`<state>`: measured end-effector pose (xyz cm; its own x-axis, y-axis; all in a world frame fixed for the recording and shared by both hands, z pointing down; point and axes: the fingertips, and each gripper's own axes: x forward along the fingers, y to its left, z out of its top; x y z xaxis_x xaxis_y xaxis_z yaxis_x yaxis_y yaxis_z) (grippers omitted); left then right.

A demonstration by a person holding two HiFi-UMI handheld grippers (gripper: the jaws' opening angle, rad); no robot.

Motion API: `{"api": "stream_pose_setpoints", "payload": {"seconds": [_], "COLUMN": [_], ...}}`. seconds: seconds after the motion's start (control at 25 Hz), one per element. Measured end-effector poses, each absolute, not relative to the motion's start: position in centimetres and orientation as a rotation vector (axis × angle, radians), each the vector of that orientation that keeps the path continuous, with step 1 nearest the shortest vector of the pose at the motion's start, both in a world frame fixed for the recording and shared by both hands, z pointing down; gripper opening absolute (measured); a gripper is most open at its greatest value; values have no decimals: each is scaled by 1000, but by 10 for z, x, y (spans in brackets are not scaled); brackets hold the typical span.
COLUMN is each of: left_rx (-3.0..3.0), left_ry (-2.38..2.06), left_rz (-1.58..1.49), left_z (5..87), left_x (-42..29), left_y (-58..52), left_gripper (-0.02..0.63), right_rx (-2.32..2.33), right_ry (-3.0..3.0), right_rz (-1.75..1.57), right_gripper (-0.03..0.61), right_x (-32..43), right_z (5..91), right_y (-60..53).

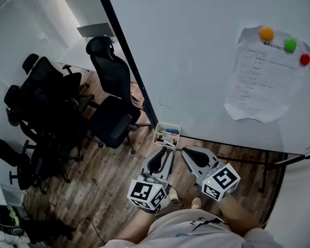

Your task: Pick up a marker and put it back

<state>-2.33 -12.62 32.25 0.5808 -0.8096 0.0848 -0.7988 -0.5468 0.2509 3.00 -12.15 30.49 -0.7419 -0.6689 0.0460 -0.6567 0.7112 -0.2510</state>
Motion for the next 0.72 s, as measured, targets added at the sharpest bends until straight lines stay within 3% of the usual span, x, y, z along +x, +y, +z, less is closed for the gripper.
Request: {"api": "stream_pose_setpoints", "payload": {"seconds": [0.24, 0.72], "left_rx": [2590, 2590], "left_ry": [-1272, -1248], "left_rz": [-82, -143], "left_z": [298, 269], "left_x": [-3, 17], "left_y": [-99, -64], "left_gripper": [31, 12], "right_rx": [-1069, -993], "right_ry": [2863, 2850], "right_rz": [-347, -271], "right_gripper": [14, 14], "right_x": [37, 43], "right_z": [288, 258], "right_y": [-104, -76]}}
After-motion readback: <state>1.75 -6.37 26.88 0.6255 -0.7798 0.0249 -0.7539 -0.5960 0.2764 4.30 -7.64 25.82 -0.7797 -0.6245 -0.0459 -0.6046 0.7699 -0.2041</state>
